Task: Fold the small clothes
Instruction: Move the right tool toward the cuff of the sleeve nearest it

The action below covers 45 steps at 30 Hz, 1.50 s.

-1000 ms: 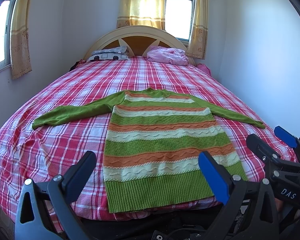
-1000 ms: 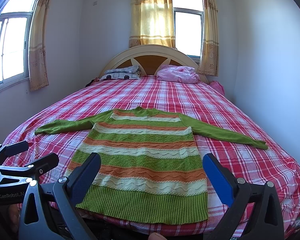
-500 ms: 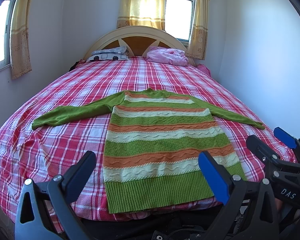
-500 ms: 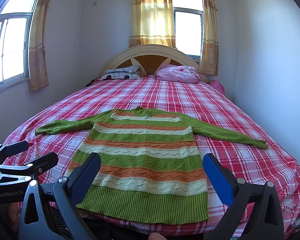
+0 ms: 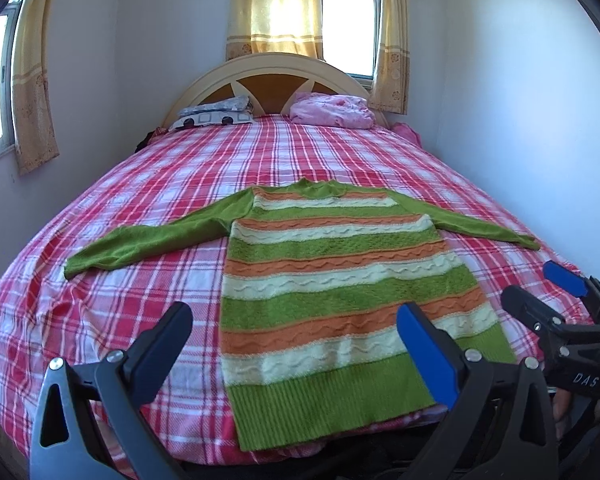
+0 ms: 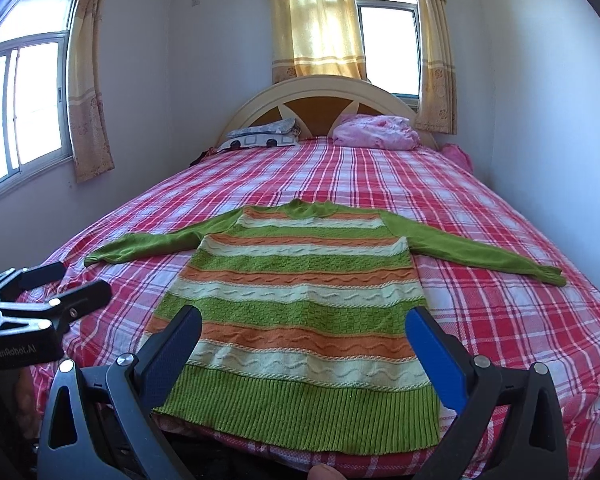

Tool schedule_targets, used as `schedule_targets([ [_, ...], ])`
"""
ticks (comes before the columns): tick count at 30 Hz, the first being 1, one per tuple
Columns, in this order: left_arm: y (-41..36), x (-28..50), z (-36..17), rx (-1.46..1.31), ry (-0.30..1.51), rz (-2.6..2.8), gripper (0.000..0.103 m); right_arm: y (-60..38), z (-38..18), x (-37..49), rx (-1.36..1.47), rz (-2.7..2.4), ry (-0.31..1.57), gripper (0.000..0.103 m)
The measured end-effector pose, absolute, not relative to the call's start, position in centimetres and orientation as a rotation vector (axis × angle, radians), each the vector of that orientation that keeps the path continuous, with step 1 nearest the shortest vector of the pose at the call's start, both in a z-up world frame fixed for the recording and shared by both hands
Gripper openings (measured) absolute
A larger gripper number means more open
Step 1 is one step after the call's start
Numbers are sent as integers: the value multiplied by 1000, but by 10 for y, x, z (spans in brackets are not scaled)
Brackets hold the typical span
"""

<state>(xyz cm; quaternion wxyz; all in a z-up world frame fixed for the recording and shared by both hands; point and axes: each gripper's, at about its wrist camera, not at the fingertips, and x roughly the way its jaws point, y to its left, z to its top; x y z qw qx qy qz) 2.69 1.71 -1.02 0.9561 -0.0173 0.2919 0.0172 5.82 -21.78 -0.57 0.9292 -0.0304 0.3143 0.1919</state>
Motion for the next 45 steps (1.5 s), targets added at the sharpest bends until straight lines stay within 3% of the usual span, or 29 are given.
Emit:
schedule_targets([
  [21,55,146,-59,97,734,104,103,-280,-90,195,-45,219,838,102],
  [35,71,234,-73,5,678,142,103,-350,-124,282,32,53,909,101],
  [38,72,254,-79,-12,679,148,103,-365,-130,297,63,23,921,97],
  [41,75,270,-84,-29,670,151,103,-391,-138,313,143,-6,954,79],
  [45,82,290,-89,-25,642,186,103,-437,-140,324,278,-81,952,72],
])
